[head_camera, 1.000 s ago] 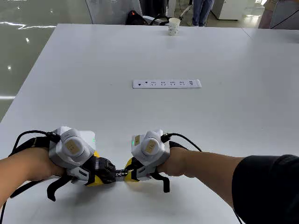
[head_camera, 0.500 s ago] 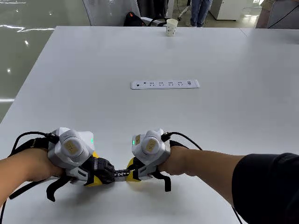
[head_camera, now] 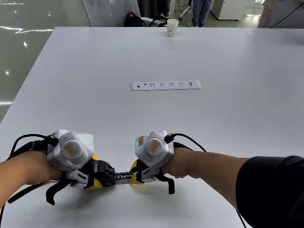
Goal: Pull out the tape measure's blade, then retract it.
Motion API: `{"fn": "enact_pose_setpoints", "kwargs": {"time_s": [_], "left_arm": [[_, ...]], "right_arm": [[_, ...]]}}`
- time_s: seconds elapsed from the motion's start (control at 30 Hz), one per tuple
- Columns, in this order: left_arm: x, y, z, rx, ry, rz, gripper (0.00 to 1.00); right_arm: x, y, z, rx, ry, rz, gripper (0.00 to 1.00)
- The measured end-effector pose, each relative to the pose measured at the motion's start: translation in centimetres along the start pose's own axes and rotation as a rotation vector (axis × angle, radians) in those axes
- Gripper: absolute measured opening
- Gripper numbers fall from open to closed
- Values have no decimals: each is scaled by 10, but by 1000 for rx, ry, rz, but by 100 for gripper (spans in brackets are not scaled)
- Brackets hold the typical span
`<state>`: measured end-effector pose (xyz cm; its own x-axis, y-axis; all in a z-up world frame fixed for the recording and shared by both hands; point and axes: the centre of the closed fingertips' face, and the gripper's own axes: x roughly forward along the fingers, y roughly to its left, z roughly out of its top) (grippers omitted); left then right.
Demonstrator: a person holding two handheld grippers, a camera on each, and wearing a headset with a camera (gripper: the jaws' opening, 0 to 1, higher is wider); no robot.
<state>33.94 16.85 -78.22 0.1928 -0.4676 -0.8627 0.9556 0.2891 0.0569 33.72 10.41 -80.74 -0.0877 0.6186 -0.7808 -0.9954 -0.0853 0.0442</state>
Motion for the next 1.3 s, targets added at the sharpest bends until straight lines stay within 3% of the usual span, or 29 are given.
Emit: {"fn": "enact_pose_setpoints", "kwargs": {"time_s": [1.3], "left_arm": [[0,0,1,-18,-8,5,33]], "right_arm": [[-14,-2,-17,20,22,-8,10]]}}
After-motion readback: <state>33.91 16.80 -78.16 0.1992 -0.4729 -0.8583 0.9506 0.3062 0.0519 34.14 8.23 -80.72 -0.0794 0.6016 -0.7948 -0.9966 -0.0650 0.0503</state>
